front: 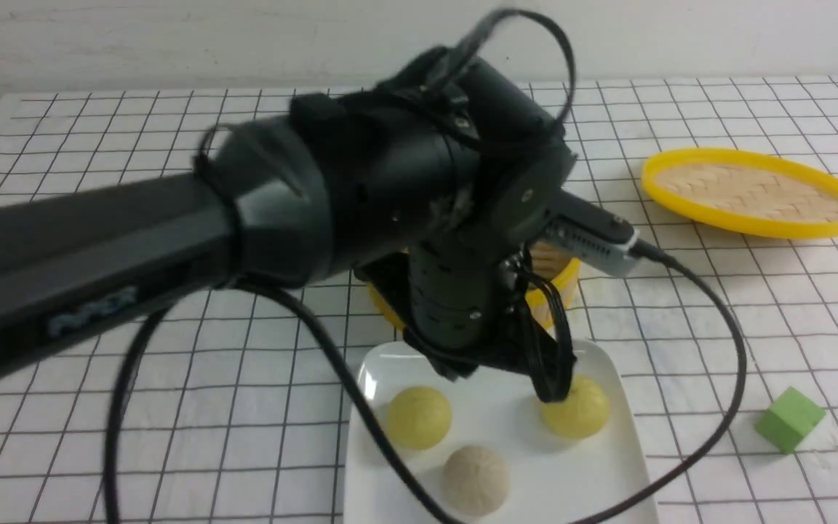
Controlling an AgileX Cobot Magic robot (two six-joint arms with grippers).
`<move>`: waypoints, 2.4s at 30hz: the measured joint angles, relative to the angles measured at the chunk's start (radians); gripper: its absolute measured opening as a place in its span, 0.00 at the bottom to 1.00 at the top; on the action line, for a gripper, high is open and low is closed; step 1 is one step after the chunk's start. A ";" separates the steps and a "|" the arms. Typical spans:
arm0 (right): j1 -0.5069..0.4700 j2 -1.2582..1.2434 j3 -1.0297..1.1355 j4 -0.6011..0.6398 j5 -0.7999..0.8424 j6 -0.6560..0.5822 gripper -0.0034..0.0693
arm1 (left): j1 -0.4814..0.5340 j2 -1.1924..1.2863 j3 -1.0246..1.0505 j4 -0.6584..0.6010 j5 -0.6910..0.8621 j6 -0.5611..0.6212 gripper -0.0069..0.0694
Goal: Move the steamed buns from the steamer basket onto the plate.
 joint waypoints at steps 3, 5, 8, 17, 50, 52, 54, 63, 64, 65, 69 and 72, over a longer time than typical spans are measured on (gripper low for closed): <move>-0.009 -0.001 0.006 -0.010 -0.030 0.000 0.06 | 0.000 -0.071 0.000 0.043 0.035 0.000 0.09; -0.016 -0.001 0.008 -0.012 -0.039 0.000 0.07 | 0.000 -0.133 0.000 0.060 0.047 0.000 0.09; -0.025 -0.001 0.008 -0.013 -0.041 0.000 0.07 | 0.000 -0.224 0.036 0.070 0.049 -0.002 0.09; -0.027 -0.001 0.008 -0.013 -0.041 0.000 0.08 | 0.000 -0.588 0.499 0.075 -0.130 -0.169 0.09; -0.027 -0.001 0.008 -0.013 -0.041 0.000 0.16 | 0.247 -0.995 1.036 0.103 -0.719 -0.490 0.13; -0.027 -0.001 0.008 -0.013 -0.041 0.000 0.16 | 0.363 -1.114 1.120 0.087 -0.723 -0.394 0.13; -0.027 -0.001 0.008 -0.013 -0.041 0.000 0.16 | 0.425 -1.183 1.168 0.073 -0.725 -0.347 0.13; -0.027 -0.001 0.008 -0.014 -0.041 0.000 0.18 | 0.815 -1.632 1.459 -0.101 -0.750 0.055 0.14; -0.027 -0.001 0.008 -0.014 -0.041 0.000 0.18 | 0.838 -1.662 1.473 -0.108 -0.750 0.075 0.14; -0.027 -0.001 0.008 -0.014 -0.041 0.000 0.18 | 0.857 -1.688 1.485 -0.111 -0.750 0.088 0.14; -0.027 -0.001 0.008 -0.014 -0.041 0.000 0.19 | 0.873 -1.751 1.520 -0.111 -0.750 0.103 0.15; -0.027 -0.001 0.008 -0.014 -0.041 0.000 0.20 | 0.874 -1.757 1.550 -0.111 -0.756 0.109 0.16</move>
